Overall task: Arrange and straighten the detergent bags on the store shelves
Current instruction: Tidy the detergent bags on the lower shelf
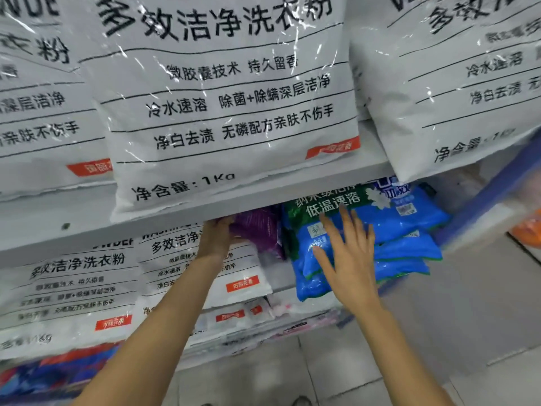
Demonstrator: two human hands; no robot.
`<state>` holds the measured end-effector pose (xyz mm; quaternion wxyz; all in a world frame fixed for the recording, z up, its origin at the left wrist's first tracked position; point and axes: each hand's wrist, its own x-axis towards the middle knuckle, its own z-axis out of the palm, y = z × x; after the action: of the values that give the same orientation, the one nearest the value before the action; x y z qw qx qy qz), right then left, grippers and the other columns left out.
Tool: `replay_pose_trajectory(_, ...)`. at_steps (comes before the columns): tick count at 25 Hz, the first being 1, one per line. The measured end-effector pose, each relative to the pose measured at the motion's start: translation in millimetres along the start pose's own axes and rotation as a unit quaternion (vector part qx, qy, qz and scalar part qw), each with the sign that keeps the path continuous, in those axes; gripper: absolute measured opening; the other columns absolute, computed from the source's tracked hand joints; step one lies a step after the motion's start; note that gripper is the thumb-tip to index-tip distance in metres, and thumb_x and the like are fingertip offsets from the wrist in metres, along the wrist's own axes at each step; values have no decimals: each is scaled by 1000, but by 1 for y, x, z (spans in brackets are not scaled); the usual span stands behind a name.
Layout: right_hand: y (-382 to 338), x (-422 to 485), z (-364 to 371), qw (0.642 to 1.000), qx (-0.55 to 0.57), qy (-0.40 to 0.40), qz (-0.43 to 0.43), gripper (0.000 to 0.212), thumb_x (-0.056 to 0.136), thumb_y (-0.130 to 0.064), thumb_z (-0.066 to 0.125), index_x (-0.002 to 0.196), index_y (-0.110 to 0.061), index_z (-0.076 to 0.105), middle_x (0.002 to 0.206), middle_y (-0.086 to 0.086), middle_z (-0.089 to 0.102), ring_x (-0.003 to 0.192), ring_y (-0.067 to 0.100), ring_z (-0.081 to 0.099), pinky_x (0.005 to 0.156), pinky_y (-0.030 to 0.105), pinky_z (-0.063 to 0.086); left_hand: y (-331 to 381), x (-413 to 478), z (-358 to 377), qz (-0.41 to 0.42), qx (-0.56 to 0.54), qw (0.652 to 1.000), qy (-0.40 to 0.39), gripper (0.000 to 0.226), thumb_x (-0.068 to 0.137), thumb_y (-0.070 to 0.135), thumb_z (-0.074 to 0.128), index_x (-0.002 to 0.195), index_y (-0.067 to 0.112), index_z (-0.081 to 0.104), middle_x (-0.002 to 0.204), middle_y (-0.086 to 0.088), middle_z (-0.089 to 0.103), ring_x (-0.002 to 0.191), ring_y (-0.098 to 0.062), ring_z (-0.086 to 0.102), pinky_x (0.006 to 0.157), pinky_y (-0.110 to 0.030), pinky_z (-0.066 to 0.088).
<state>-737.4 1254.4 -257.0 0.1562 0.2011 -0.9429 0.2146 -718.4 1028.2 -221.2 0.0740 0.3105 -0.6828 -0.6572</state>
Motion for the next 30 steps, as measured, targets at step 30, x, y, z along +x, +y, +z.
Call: replay_pose_trajectory(30, -36, 2, -46, 672, 656, -149, 310, 15, 90, -14, 52, 99, -11, 63, 83, 1, 74, 74, 11, 69, 65, 22, 57, -30, -95, -26, -48, -103, 977, -180, 81, 51, 51, 81, 119, 16, 54, 109, 2, 69, 96, -11, 67, 85, -26, 53)
